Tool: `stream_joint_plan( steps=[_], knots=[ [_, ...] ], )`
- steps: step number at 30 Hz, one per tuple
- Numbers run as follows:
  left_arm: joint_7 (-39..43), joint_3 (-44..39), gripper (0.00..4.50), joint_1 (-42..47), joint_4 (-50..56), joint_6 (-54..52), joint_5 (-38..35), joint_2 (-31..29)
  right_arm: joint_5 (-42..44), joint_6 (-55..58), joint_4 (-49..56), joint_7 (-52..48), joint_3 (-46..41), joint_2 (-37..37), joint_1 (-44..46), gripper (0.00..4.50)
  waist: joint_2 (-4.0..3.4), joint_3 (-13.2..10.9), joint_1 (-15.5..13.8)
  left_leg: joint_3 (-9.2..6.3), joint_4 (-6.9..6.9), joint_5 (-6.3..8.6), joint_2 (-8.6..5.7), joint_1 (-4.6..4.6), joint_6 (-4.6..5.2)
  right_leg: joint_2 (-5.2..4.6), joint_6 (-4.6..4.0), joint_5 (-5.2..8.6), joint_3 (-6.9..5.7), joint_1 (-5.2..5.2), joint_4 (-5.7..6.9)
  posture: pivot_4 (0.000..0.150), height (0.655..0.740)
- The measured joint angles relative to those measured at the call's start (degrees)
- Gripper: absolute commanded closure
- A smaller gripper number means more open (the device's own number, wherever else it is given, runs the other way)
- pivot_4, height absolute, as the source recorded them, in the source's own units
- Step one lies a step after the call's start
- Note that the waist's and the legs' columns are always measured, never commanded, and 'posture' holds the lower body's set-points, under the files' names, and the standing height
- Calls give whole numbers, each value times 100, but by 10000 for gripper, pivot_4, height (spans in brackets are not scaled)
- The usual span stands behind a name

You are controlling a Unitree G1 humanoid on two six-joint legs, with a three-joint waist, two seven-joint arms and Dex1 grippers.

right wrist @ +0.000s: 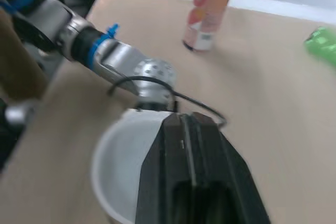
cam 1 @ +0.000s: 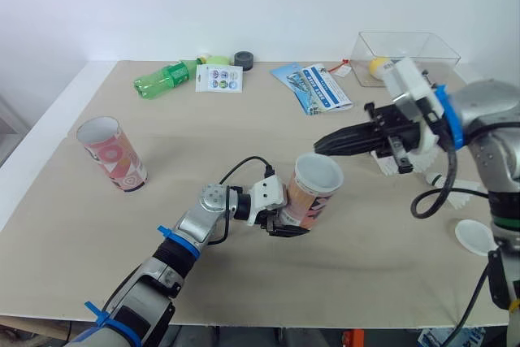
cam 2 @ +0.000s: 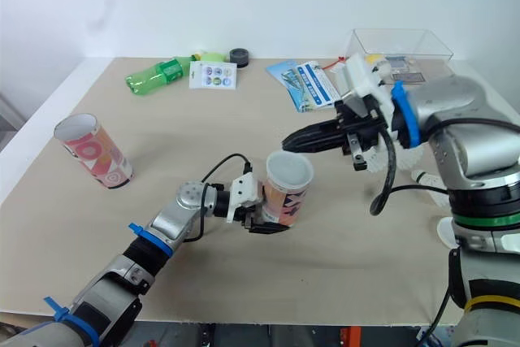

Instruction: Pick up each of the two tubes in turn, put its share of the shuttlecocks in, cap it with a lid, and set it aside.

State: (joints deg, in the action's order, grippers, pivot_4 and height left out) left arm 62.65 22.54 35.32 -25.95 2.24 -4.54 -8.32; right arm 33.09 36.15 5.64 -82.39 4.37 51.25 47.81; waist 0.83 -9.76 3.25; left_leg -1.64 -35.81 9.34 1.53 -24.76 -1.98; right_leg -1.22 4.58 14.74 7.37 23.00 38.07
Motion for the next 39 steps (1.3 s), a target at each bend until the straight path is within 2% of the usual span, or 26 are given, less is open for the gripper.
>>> stream_joint_plan(
  steps=[11, 33, 39],
  knots=[
    [15, -3, 8059, 4, -3, -7, -6, 2, -386, -256, 110, 39, 322, -106, -295, 44634, 3, -1, 0, 0, 0, 0, 0, -1, 0, 1, 0, 1, -1, 1, -1, 1500, 7400],
    [-31, -11, 8059, -33, -20, -89, -5, -10, -1134, -1384, 89, -227, 589, -89, -295, 44634, 44, 27, 4, 0, 6, 1, 4, 19, -2, 3, -3, 2, -1, -9, -1, 1500, 7400],
    [-17, -59, 8059, -54, -66, -88, -27, -39, -1214, -1011, 93, -111, 671, -302, -201, 44634, 65, 40, 51, -2, 11, 1, 6, 32, -2, 4, -11, -3, -1, -12, -1, 1500, 7400]
  ],
)
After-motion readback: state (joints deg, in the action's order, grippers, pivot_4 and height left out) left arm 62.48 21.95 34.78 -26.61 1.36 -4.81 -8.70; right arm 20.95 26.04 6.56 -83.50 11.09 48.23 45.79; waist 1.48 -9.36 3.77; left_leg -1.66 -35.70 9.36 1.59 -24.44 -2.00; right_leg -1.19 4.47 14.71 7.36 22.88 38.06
